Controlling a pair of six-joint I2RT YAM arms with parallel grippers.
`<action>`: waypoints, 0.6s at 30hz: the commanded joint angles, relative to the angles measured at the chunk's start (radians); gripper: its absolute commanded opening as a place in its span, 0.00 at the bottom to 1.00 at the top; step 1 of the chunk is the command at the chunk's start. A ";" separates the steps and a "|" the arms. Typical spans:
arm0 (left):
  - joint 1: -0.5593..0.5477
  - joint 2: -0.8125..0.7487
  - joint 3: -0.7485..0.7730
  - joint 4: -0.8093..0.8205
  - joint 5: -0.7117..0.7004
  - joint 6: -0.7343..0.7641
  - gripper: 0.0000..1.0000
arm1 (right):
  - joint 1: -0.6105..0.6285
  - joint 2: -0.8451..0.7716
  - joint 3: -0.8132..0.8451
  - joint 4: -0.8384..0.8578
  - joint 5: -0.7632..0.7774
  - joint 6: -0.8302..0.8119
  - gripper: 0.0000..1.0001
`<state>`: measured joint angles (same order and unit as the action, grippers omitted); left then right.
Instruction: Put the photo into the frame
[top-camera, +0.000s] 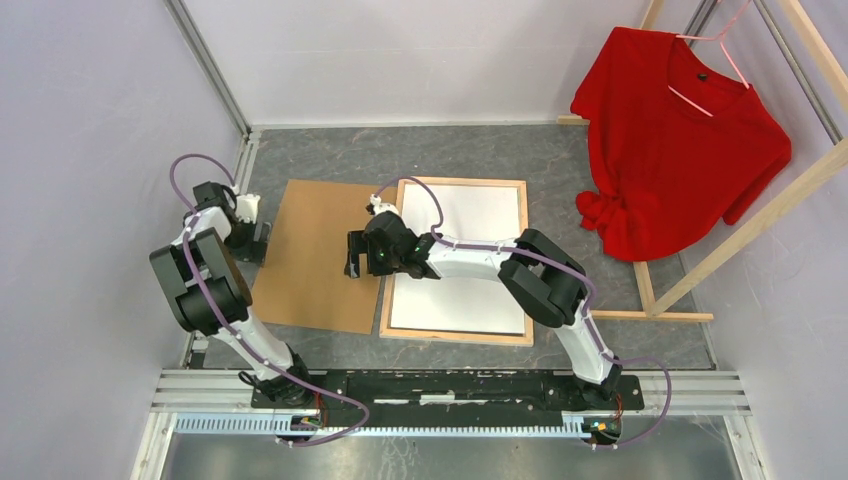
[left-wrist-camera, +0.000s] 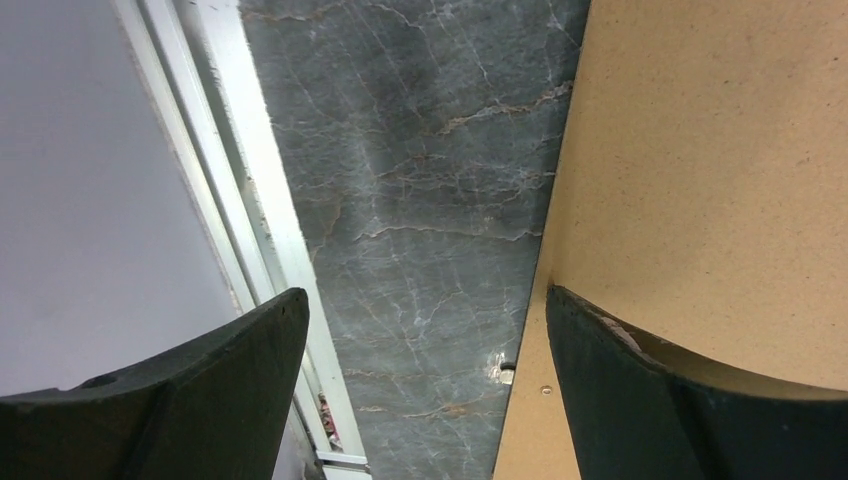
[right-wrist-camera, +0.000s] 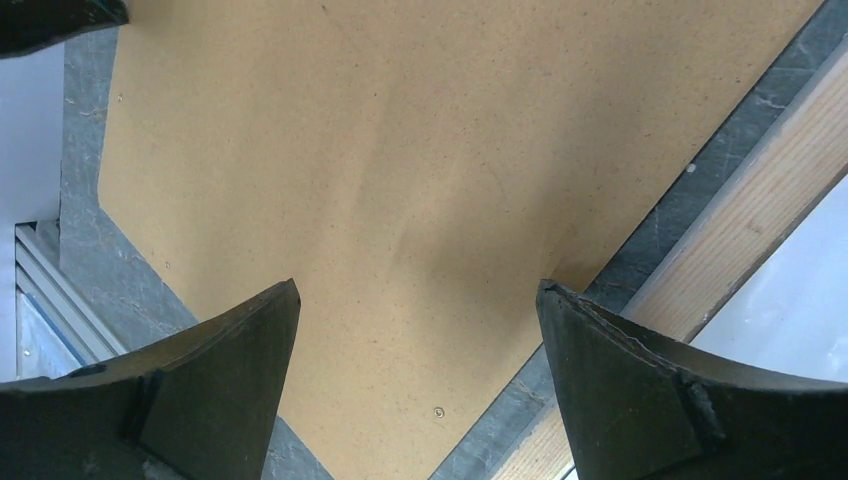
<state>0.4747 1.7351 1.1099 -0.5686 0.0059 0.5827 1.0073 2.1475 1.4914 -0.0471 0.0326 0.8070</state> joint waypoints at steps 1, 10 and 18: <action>-0.001 0.040 -0.019 0.073 0.000 -0.036 0.94 | -0.016 -0.015 -0.006 -0.068 0.082 -0.008 0.96; -0.028 0.083 0.017 0.097 0.029 -0.111 0.94 | -0.044 -0.071 -0.060 -0.143 0.168 0.011 0.98; -0.029 0.047 0.091 0.036 0.077 -0.135 0.87 | -0.067 -0.052 -0.023 -0.209 0.175 0.015 0.98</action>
<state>0.4515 1.7821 1.1378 -0.5255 0.0139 0.5037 0.9539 2.0987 1.4471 -0.1532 0.1585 0.8162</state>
